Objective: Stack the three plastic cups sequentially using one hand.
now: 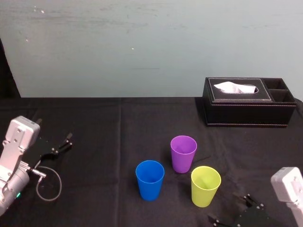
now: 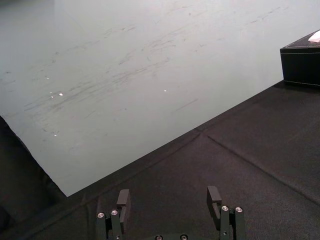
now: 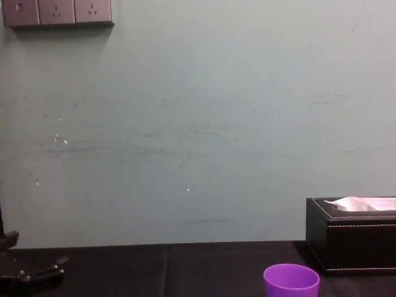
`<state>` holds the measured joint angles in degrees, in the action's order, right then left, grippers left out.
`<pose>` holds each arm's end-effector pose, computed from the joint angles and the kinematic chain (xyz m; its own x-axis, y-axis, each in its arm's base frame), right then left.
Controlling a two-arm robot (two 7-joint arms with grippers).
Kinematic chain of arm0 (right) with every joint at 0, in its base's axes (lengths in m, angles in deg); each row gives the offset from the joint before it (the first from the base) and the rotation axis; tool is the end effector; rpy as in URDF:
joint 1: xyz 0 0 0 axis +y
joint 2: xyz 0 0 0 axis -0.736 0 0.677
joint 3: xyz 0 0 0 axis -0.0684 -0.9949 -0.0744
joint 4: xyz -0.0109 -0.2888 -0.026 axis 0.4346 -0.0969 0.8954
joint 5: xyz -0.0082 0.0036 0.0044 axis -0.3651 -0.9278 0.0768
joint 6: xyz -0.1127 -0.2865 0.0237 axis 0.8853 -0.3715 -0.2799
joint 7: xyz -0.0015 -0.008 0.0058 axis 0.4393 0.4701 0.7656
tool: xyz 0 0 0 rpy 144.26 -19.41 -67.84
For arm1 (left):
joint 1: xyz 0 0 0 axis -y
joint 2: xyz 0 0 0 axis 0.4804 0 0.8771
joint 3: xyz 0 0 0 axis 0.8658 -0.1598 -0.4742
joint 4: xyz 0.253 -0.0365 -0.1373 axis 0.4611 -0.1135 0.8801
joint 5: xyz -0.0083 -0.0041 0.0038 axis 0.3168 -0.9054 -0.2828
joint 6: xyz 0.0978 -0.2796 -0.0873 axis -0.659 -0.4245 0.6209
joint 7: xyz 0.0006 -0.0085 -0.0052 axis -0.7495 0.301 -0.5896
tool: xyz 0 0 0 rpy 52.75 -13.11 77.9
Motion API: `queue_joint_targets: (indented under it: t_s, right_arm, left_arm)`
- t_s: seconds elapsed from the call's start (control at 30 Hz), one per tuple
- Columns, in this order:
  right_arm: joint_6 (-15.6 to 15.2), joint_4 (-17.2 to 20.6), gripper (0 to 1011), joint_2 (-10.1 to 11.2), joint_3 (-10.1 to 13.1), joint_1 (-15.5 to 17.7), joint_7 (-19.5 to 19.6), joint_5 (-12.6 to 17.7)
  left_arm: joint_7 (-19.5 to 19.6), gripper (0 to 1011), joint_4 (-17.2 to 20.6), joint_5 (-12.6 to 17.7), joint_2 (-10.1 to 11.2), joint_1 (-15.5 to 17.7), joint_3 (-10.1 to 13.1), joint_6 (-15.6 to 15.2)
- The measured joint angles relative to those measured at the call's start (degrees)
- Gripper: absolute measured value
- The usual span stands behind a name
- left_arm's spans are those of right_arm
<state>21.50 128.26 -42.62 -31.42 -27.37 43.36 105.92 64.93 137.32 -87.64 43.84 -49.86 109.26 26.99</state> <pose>0.2408 -0.0713 -0.2758 0.6084 -0.7915 0.0573 0.7489 0.5488 -0.3714 0.3581 0.0827 -0.3023 0.2922 0.8802 0.3738 -0.9553 0.2873 0.0702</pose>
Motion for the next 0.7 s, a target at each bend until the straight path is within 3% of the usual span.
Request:
queue_joint_targets:
  t_s: [0.3,0.7]
  right_arm:
    - [0.34,-2.00,1004,-3.70,-1.20,-2.31,1.38,-3.54]
    - [0.57,-3.96,1004,-6.80,-1.50,-4.32,1.64,-6.43]
  left_arm:
    - [0.00,1000,0.00,0.00,0.00,0.00,0.00,0.00]
    - [0.00,1000,0.00,0.00,0.00,0.00,0.00,0.00]
